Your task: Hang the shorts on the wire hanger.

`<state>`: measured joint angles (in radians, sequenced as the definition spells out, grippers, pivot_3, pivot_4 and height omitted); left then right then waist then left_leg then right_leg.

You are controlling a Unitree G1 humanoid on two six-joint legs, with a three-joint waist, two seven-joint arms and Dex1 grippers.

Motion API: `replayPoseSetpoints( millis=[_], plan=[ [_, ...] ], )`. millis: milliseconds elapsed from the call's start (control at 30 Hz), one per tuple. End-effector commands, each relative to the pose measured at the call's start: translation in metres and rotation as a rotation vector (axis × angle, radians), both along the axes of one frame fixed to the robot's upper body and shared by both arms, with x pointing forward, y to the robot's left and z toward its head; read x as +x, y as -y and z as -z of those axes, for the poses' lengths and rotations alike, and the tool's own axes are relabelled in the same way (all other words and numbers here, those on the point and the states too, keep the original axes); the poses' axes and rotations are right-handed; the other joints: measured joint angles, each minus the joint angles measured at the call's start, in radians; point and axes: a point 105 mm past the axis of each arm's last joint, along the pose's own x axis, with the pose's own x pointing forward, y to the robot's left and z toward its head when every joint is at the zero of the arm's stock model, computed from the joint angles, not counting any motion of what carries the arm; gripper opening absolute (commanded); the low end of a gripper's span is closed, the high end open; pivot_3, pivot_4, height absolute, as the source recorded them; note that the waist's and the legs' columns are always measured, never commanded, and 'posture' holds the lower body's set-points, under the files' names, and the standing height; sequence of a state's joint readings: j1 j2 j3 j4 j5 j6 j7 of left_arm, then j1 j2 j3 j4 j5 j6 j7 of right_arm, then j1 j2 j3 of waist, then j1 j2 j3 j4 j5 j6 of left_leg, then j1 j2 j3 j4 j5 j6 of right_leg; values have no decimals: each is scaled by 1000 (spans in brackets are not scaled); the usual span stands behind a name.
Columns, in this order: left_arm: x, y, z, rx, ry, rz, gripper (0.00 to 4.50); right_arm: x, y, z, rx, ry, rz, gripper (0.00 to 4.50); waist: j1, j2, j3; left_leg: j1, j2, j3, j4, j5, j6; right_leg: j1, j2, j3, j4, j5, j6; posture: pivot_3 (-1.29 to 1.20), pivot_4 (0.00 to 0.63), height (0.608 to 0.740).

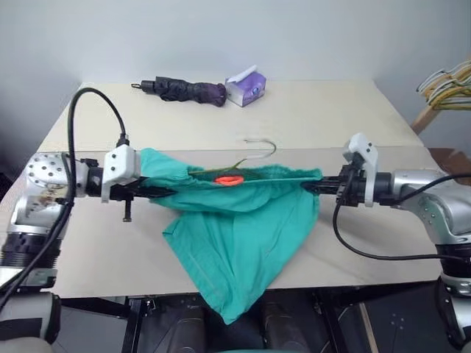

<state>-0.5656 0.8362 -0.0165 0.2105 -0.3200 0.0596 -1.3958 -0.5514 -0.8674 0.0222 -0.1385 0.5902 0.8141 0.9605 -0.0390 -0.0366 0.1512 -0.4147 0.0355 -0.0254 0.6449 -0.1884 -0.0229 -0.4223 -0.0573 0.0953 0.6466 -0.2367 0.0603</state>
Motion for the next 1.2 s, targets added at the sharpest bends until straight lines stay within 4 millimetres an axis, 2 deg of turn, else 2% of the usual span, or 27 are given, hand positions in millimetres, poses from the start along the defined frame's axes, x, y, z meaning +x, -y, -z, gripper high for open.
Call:
replayPoseSetpoints(
  millis=[33,133,367,567,733,800,933,1100,1200],
  plan=[
    [11,13,-16,-113,57,-51,0,-10,-11,-30,3,140,-61,747,0,0,0,0,0,0,0,0,0,0,0,0,0,0,0,-3,116,740],
    [15,28,-20,-205,55,-50,0,-17,-16,-34,-12,156,-109,1797,-2,0,0,0,0,0,0,0,0,0,0,0,0,0,0,-9,112,740],
    [15,37,-20,-231,64,-18,0,-2,11,-58,-59,238,-11,4414,-8,0,0,0,0,0,0,0,0,0,0,0,0,0,0,-15,96,740],
    [16,41,-23,-235,71,7,0,14,43,-91,-29,304,43,4465,-6,0,0,0,-1,0,0,0,0,0,0,0,0,1,0,-3,89,740],
    [15,43,-25,-230,65,38,0,28,47,-81,-115,295,-19,4465,-11,0,0,1,-1,0,0,0,0,0,0,0,0,2,-3,-11,86,740],
    [16,44,-26,-228,68,44,0,30,45,-89,-51,290,-61,4465,-17,0,0,0,-1,1,0,0,0,0,0,0,-1,2,-3,4,87,740],
    [19,47,-28,-220,88,52,0,19,52,-122,183,282,-149,4465,-19,0,0,0,-1,0,0,0,0,0,0,0,0,5,-7,25,89,740],
    [19,50,-30,-219,97,63,0,41,64,-94,-10,273,-72,4465,-13,0,-1,0,-1,0,0,0,1,1,-1,0,-1,5,-7,27,87,740],
    [19,50,-31,-221,100,66,0,49,65,-87,-71,267,-67,4465,-15,0,-1,0,-1,1,0,0,0,0,-1,0,0,5,-7,25,83,740]
  ],
)
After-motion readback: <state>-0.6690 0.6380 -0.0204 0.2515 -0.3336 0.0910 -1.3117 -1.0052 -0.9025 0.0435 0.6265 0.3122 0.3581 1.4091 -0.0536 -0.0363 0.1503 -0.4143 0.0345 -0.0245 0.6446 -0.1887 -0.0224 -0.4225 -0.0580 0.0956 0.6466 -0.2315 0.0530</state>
